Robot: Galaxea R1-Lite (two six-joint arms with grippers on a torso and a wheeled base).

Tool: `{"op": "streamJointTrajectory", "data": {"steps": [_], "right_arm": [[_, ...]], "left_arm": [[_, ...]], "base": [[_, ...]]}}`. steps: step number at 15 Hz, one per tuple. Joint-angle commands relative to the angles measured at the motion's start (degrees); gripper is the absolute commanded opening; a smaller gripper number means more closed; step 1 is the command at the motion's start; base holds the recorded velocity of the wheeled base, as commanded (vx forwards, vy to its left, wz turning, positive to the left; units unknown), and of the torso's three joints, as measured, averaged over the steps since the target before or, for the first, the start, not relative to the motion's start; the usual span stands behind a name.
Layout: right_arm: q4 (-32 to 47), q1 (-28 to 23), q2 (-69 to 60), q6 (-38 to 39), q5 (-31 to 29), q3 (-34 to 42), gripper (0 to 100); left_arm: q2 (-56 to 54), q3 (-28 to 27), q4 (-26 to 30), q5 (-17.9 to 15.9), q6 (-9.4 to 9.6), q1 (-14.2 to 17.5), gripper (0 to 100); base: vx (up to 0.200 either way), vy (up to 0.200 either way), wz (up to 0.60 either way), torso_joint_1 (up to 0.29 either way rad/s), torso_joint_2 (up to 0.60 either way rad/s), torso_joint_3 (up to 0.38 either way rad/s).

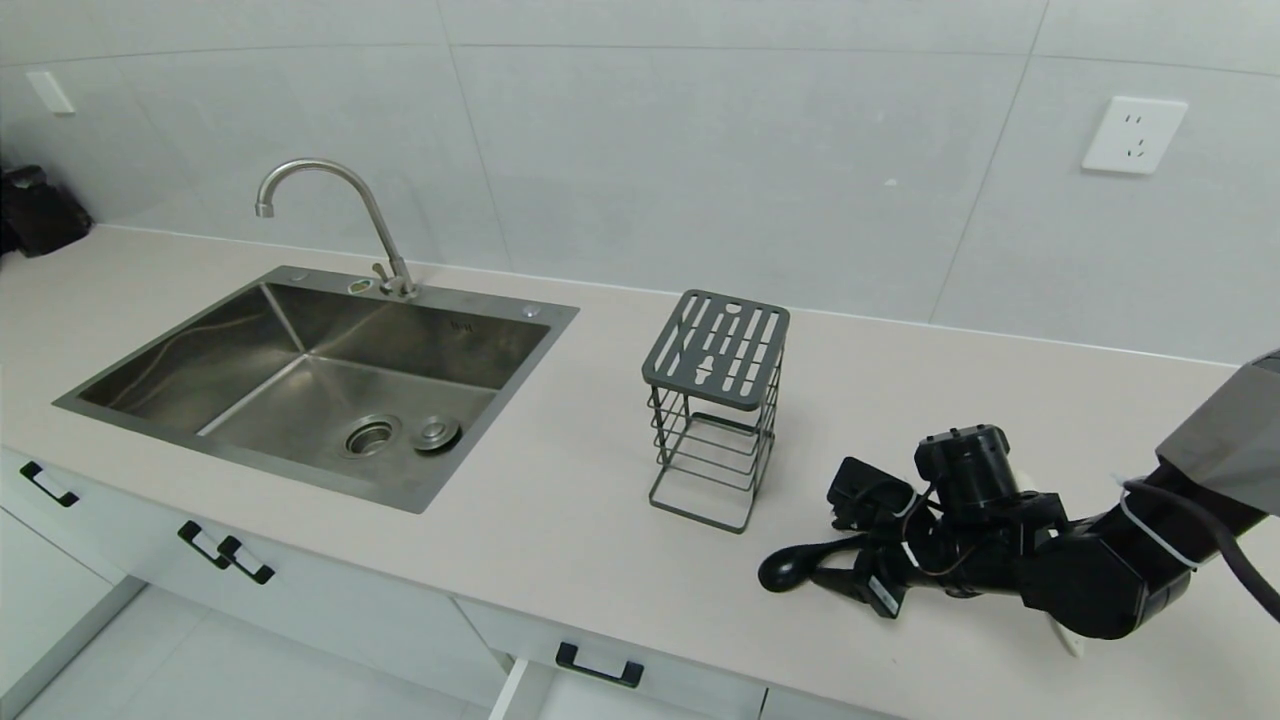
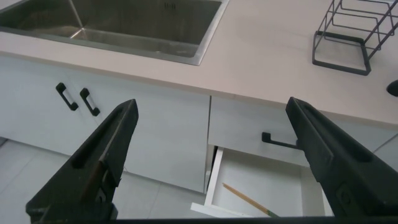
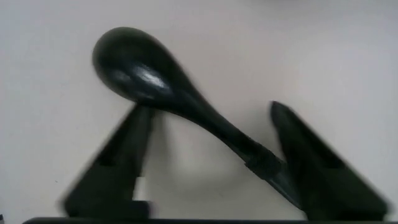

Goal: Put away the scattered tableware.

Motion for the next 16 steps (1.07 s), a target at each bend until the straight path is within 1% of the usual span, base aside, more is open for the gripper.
{"op": "streamJointTrajectory", "data": {"steps": [1, 4, 7, 9, 11, 13, 16], "right_arm": [[0.1, 0.3, 0.6, -0.1, -0.4, -0.1, 0], [-0.2, 0.5, -1.2, -0.1, -0.6, 0.4, 0], [-0.5, 2.0, -5.7, -0.1, -0.7, 3.4, 0], [-1.4, 4.0, -11.0, 0.1, -0.8, 6.9, 0], [-1.5, 6.8, -17.6, 0.4, -0.9, 12.9, 0], [-1.5, 8.3, -21.3, 0.6, -1.0, 15.8, 0], [-1.5, 14.3, -25.6, 3.5, -1.0, 17.7, 0]], "left_arm": [[0.0, 0.0, 0.0, 0.0, -0.02, 0.0, 100], [0.0, 0.0, 0.0, 0.0, -0.02, 0.0, 100], [0.0, 0.0, 0.0, 0.0, -0.02, 0.0, 100], [0.0, 0.0, 0.0, 0.0, -0.02, 0.0, 100], [0.0, 0.0, 0.0, 0.0, -0.02, 0.0, 100], [0.0, 0.0, 0.0, 0.0, -0.02, 0.0, 100], [0.0, 0.0, 0.0, 0.0, -0.02, 0.0, 100]], "base": [[0.0, 0.0, 0.0, 0.0, 0.0, 0.0], [0.0, 0.0, 0.0, 0.0, 0.0, 0.0], [0.0, 0.0, 0.0, 0.0, 0.0, 0.0], [0.0, 0.0, 0.0, 0.0, 0.0, 0.0], [0.0, 0.0, 0.0, 0.0, 0.0, 0.0], [0.0, 0.0, 0.0, 0.0, 0.0, 0.0], [0.0, 0.0, 0.0, 0.0, 0.0, 0.0]]}}
